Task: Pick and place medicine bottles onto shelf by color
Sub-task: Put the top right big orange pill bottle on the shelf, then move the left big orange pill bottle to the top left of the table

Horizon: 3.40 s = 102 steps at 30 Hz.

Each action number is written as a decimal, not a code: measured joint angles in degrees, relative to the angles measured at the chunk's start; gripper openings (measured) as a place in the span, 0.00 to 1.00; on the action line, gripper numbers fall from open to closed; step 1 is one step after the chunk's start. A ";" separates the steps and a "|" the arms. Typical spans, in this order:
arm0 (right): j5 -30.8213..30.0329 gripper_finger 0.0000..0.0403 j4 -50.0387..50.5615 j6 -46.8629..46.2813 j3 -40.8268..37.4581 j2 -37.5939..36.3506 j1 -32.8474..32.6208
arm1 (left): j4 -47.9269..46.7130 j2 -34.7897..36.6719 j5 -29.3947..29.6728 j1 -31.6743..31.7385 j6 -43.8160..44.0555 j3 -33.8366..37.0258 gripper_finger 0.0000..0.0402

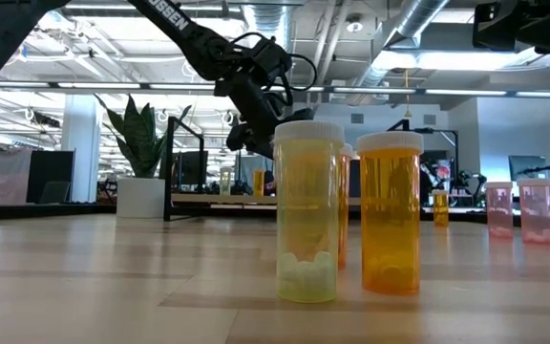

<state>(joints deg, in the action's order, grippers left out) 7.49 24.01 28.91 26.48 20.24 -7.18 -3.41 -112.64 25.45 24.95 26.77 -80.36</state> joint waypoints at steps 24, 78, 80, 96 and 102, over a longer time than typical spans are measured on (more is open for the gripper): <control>0.00 0.55 0.48 0.00 0.00 0.01 -0.01 | 2.78 -2.78 -0.50 0.25 1.83 -0.07 0.55; 0.00 0.55 0.87 0.00 0.00 0.01 0.00 | -21.75 6.06 2.15 -6.69 -7.47 -8.35 0.55; 0.00 0.55 0.88 0.00 0.00 -0.01 -0.01 | -28.45 8.33 5.27 -9.43 -6.47 -8.35 0.55; 0.00 0.55 1.31 0.00 0.00 0.01 -0.02 | -68.27 16.10 -5.38 -38.50 30.72 -8.33 0.57; 0.00 0.55 1.31 0.00 0.00 -0.01 0.00 | -74.60 16.09 -15.17 -48.45 54.21 -8.31 0.57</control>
<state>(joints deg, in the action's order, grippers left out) 7.49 25.32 28.91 26.48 20.23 -7.18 -78.01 -96.55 10.28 -23.51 80.98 -88.66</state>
